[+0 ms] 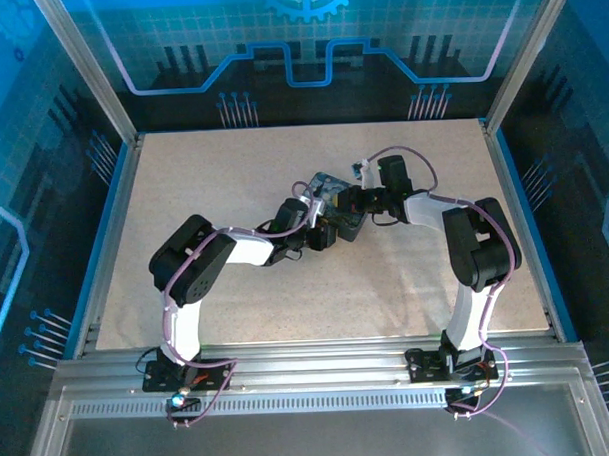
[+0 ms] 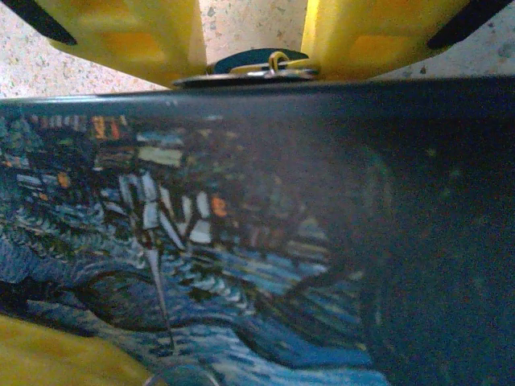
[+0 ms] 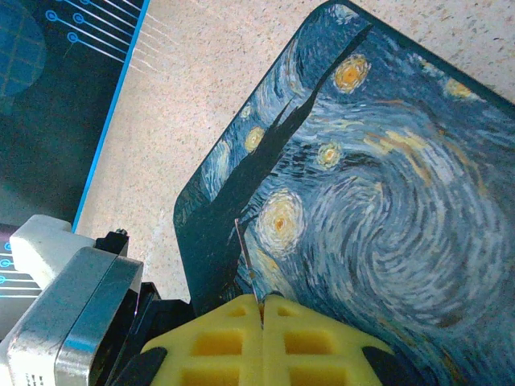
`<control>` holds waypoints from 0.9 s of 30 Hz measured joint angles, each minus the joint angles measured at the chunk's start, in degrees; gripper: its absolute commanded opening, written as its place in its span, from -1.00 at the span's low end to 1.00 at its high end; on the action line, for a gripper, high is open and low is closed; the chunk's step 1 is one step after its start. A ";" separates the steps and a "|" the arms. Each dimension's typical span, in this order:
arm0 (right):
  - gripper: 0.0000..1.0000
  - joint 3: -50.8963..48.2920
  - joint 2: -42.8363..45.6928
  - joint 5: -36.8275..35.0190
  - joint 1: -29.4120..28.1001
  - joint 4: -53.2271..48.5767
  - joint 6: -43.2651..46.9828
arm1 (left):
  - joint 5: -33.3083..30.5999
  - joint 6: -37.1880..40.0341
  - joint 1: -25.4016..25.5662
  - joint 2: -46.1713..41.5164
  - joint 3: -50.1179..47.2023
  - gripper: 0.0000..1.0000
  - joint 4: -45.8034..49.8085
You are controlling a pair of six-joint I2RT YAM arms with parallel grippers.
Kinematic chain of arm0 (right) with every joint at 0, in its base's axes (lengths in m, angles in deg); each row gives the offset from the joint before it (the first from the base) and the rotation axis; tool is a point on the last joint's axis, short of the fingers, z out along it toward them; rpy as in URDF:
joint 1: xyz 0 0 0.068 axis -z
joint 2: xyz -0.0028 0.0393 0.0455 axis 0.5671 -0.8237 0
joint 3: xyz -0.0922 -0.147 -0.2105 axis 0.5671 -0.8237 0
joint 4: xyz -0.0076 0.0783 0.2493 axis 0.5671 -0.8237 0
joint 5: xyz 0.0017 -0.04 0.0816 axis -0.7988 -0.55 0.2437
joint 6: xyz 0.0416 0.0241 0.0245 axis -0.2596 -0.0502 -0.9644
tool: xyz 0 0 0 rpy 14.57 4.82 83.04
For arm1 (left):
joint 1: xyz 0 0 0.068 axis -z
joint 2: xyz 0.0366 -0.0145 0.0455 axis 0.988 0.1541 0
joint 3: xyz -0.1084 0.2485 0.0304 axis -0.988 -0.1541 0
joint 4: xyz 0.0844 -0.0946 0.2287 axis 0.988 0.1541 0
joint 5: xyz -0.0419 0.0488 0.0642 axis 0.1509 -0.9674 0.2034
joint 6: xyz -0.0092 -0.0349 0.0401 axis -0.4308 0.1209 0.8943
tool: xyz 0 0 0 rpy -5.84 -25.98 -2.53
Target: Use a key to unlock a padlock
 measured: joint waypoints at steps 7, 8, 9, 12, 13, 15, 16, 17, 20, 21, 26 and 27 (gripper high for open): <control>-1.00 -0.02 0.04 -0.15 -0.02 0.00 0.00 | -0.26 -0.22 0.02 0.00 0.00 -0.32 0.02; -1.00 -0.02 0.04 -0.17 -0.04 0.00 0.00 | -0.39 -0.24 0.02 0.00 0.00 -0.33 0.04; -1.00 -0.02 0.04 -0.20 -0.11 0.00 0.00 | -0.59 -0.26 0.02 0.00 0.00 -0.36 0.11; -1.00 -0.02 0.04 -0.22 -0.11 0.00 0.00 | -0.85 -0.50 0.02 0.00 0.09 -0.43 0.35; -1.00 -0.02 0.04 -0.22 -0.13 0.00 0.00 | -0.87 -0.72 0.02 0.00 0.09 -0.44 0.39; -1.00 -0.04 0.07 -0.22 -0.13 0.04 0.00 | -0.87 -1.20 0.00 0.00 0.09 -0.48 0.48; -1.00 -0.09 0.07 -0.22 -0.13 0.13 0.00 | -0.87 -1.38 0.00 0.00 0.09 -0.49 0.50; -1.00 -0.15 0.11 -0.22 -0.13 0.26 0.00 | -0.87 -1.53 0.00 0.00 0.09 -0.51 0.48; -1.00 -0.39 0.33 -0.66 -0.24 0.55 0.02 | -0.85 -1.77 0.00 0.00 0.09 -0.53 0.48; -1.00 -0.42 0.37 -0.83 -0.26 0.57 0.02 | -0.85 -1.79 0.00 0.00 0.09 -0.53 0.48; -1.00 -0.57 0.76 -1.09 -0.33 0.70 0.24 | -0.70 -3.76 0.00 -0.02 0.07 -0.53 0.48; -1.00 -0.72 0.98 -1.27 -0.35 0.68 0.46 | -0.57 -4.39 0.02 -0.02 -0.02 -0.53 0.42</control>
